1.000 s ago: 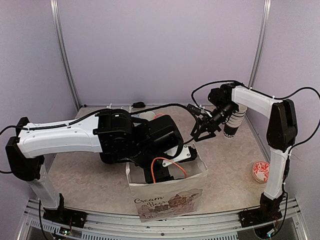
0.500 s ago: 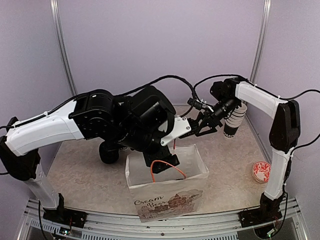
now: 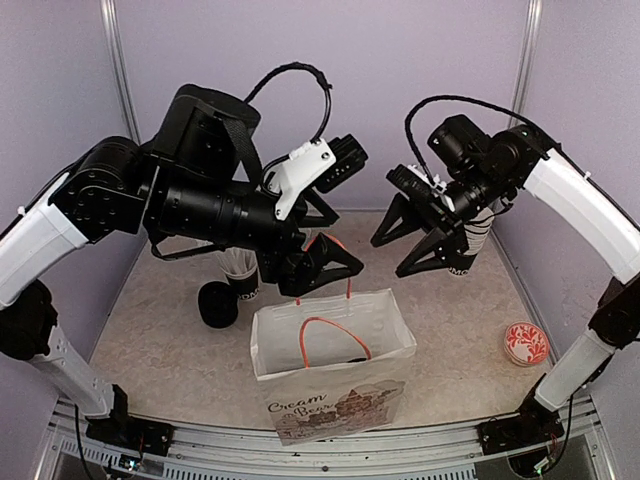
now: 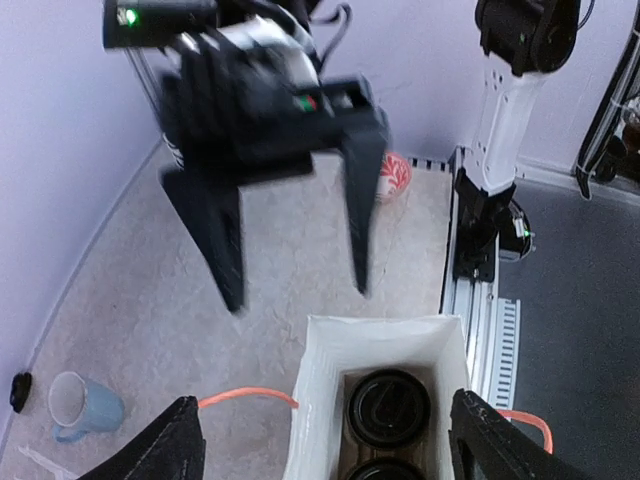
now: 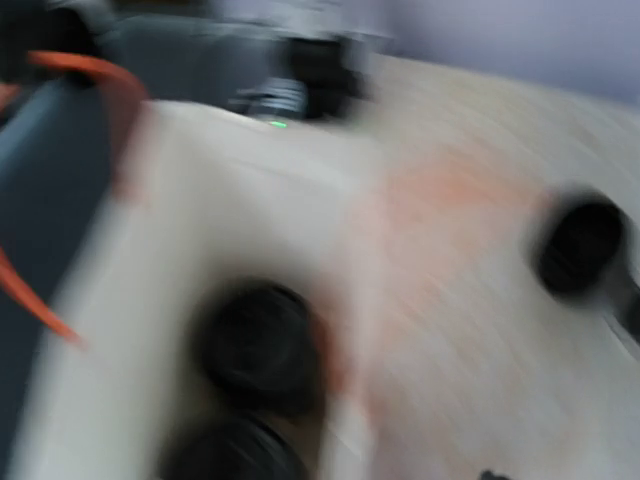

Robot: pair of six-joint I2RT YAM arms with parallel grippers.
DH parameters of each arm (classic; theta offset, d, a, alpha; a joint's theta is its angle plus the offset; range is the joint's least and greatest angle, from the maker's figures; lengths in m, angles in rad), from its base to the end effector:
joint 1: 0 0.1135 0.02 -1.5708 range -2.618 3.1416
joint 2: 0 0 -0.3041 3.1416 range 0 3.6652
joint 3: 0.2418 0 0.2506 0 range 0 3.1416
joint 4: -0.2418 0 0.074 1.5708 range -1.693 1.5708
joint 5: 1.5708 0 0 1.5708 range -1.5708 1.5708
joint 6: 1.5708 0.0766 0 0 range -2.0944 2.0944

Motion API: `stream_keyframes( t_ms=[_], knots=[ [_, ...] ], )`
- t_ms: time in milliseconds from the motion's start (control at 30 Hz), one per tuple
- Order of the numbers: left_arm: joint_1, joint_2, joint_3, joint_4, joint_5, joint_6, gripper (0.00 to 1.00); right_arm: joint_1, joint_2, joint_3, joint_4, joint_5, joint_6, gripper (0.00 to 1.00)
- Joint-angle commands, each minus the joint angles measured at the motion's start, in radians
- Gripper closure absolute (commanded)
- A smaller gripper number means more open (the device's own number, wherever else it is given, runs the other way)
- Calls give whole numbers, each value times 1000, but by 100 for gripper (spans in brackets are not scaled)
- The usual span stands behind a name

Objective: Pack the takeout coffee

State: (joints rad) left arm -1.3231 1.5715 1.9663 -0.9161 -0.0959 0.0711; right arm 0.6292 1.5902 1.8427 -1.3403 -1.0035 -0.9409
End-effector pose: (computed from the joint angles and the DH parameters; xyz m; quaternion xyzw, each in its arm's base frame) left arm 0.0934 -0.3395 0.4917 0.5366 0.6782 -0.2596 0.4298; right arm 0.2045 0.2288 0.4344 -0.6831 0.5209 0.4288 0.2796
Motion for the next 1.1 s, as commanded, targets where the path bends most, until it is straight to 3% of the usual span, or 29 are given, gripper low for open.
stream_keyframes(
  t_ms=[0,67,133,267,400,567,933,1067],
  knots=[
    [12,-87,-45,155,-76,-43,11,150,25,-23,79,106,101,34],
    [21,-129,-112,228,-263,-79,1,171,45,-15,115,123,132,37],
    [53,-171,-162,283,-407,-141,1,179,66,-5,153,139,178,41],
    [108,-212,-184,307,-554,-236,1,185,113,37,148,124,211,46],
    [148,-271,-256,373,-614,-264,12,191,124,36,158,73,221,48],
    [271,-360,-388,435,-604,-355,21,207,128,47,162,7,236,55],
    [460,-264,-361,226,-455,-379,34,214,146,57,173,3,280,99],
    [463,-225,-369,232,-442,-365,34,193,145,64,179,33,286,100]
  ],
)
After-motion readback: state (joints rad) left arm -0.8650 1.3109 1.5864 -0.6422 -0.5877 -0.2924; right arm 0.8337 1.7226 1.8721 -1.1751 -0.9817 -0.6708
